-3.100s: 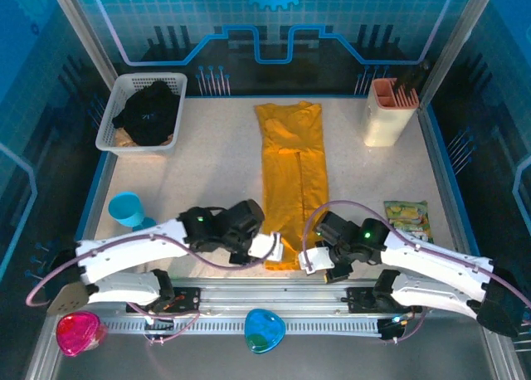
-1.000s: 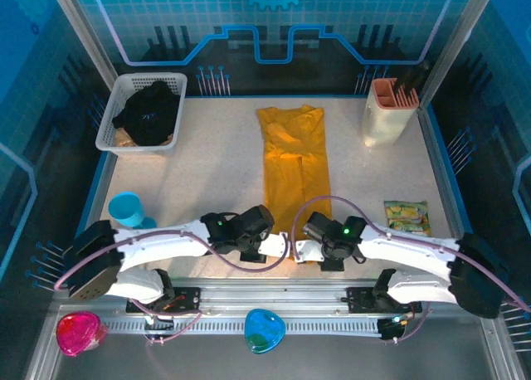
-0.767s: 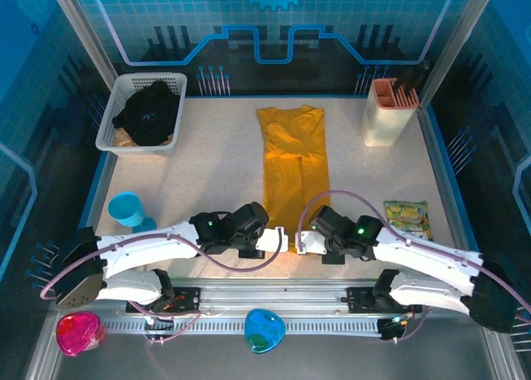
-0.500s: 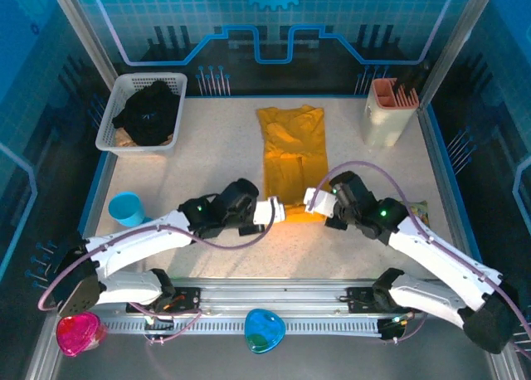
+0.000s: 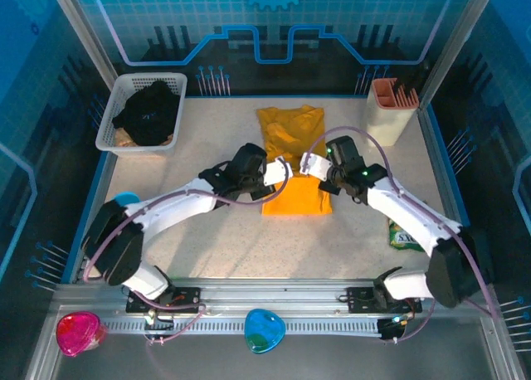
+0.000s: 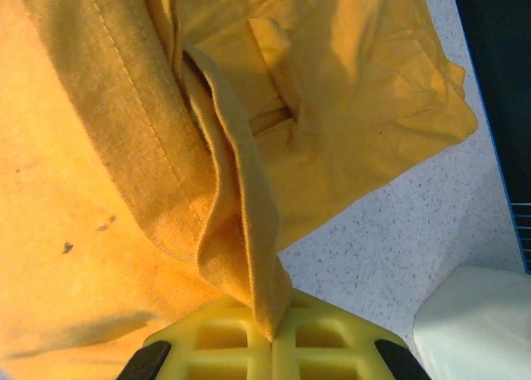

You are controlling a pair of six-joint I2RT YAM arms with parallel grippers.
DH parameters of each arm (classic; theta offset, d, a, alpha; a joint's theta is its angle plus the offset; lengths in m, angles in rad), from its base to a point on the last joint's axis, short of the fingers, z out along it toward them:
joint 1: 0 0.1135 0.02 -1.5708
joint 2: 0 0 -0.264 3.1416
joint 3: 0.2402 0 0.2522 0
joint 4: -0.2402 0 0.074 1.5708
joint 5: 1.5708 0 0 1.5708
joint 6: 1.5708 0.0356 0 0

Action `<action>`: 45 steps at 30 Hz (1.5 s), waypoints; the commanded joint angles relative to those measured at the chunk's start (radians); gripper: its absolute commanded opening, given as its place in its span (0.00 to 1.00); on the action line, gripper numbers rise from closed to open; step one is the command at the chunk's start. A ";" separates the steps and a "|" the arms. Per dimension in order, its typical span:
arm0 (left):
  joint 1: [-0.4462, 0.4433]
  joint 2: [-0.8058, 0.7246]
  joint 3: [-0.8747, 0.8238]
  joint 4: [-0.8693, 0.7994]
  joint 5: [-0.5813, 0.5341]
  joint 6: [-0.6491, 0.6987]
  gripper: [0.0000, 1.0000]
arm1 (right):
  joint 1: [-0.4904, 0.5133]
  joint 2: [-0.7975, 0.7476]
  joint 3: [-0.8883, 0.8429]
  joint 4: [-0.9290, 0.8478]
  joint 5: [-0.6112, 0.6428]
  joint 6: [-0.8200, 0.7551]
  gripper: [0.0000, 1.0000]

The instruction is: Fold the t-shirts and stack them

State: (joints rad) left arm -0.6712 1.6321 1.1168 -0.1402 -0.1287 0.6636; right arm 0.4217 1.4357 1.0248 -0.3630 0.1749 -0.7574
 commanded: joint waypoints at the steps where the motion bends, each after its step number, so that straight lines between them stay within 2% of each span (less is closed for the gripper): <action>1: 0.029 0.085 0.051 0.066 -0.030 0.020 0.00 | -0.034 0.092 0.048 0.092 -0.031 -0.014 0.00; 8: 0.062 0.262 0.107 0.152 -0.060 0.006 0.02 | -0.055 0.283 0.080 0.222 0.020 0.057 0.00; 10: 0.066 0.302 0.109 0.200 -0.076 0.006 0.12 | -0.055 0.329 0.094 0.242 0.043 0.081 0.00; 12: 0.066 0.334 0.113 0.248 -0.092 0.012 0.28 | -0.055 0.377 0.119 0.237 0.073 0.108 0.03; 15: 0.066 0.359 0.118 0.298 -0.124 0.013 0.40 | -0.055 0.411 0.139 0.250 0.108 0.136 0.26; 18: 0.066 0.351 0.108 0.346 -0.145 0.008 0.48 | -0.057 0.400 0.127 0.315 0.132 0.150 0.49; 20: 0.067 0.334 0.103 0.363 -0.158 0.007 0.54 | -0.058 0.374 0.113 0.348 0.133 0.151 0.56; 27: 0.070 0.162 -0.009 0.478 -0.230 0.027 0.99 | -0.074 0.157 0.047 0.332 0.034 0.130 0.64; 30: 0.075 0.034 -0.078 0.493 -0.216 0.032 0.99 | -0.081 0.031 0.014 0.244 -0.065 0.075 0.67; 32: 0.075 -0.062 -0.138 0.485 -0.166 0.049 0.99 | -0.086 -0.045 0.004 0.132 -0.152 0.006 0.68; 34: 0.075 -0.163 -0.204 0.424 -0.017 0.092 1.00 | -0.086 -0.104 0.002 -0.015 -0.243 -0.091 0.68; 36: 0.075 -0.279 -0.269 0.301 0.196 0.165 0.99 | -0.084 -0.156 -0.008 -0.172 -0.326 -0.197 0.68; 38: 0.072 -0.361 -0.323 0.202 0.355 0.223 0.99 | -0.081 -0.185 -0.032 -0.265 -0.360 -0.275 0.68; 39: 0.065 -0.390 -0.348 0.172 0.394 0.244 0.99 | -0.080 -0.192 -0.057 -0.274 -0.355 -0.299 0.67; 42: 0.027 -0.412 -0.385 0.085 0.373 0.310 0.99 | -0.073 -0.173 -0.112 -0.300 -0.332 -0.365 0.66; 45: -0.009 -0.346 -0.323 -0.087 0.325 0.382 0.97 | -0.050 -0.109 -0.106 -0.343 -0.298 -0.393 0.65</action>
State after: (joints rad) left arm -0.6586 1.2358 0.7639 -0.0006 0.1383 0.9356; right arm 0.3527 1.2835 0.9222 -0.5903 -0.1120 -1.0580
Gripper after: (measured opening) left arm 0.970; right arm 0.653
